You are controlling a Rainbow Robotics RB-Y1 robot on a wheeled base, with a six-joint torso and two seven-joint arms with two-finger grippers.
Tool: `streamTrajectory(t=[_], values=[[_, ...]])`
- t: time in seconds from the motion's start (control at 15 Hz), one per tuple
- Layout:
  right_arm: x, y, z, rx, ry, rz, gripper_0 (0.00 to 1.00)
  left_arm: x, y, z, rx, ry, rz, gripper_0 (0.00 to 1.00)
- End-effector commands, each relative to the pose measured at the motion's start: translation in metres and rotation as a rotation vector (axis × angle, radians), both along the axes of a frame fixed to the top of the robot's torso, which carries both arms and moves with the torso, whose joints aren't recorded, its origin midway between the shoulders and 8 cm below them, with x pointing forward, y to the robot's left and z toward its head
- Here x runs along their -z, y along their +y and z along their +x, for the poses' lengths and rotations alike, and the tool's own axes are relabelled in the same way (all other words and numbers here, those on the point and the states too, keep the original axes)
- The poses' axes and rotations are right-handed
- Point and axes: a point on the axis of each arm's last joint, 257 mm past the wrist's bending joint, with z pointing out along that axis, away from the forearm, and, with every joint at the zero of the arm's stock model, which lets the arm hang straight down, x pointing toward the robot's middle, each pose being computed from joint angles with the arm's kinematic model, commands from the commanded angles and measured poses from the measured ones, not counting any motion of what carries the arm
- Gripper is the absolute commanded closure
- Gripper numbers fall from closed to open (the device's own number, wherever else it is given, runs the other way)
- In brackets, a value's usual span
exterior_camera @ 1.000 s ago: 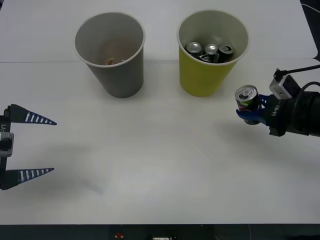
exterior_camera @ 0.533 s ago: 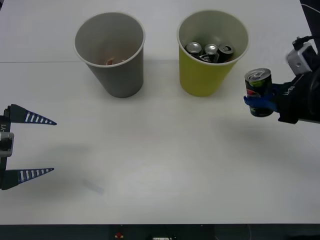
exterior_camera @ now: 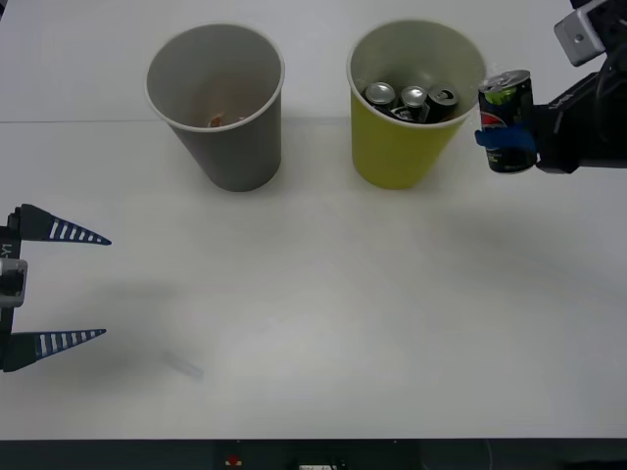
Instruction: Put the can into the green bin and the plastic bottle into the gray bin
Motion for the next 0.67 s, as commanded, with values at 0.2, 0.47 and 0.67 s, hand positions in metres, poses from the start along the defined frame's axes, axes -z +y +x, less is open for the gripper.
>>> streamTrajectory(t=[0.2, 0.47, 0.67], values=[[-0.026, 0.01, 0.036, -0.008, 0.017, -0.044, 1.0, 0.0, 0.0, 0.0, 0.0, 0.0, 0.0, 0.0], [-0.037, 0.026, 0.065, -0.008, 0.054, -0.09, 1.0, 0.0, 0.0, 0.0, 0.0, 0.0, 0.0, 0.0], [-0.039, 0.042, 0.087, -0.005, 0.074, -0.104, 1.0, 0.0, 0.0, 0.0, 0.0, 0.0, 0.0, 0.0]])
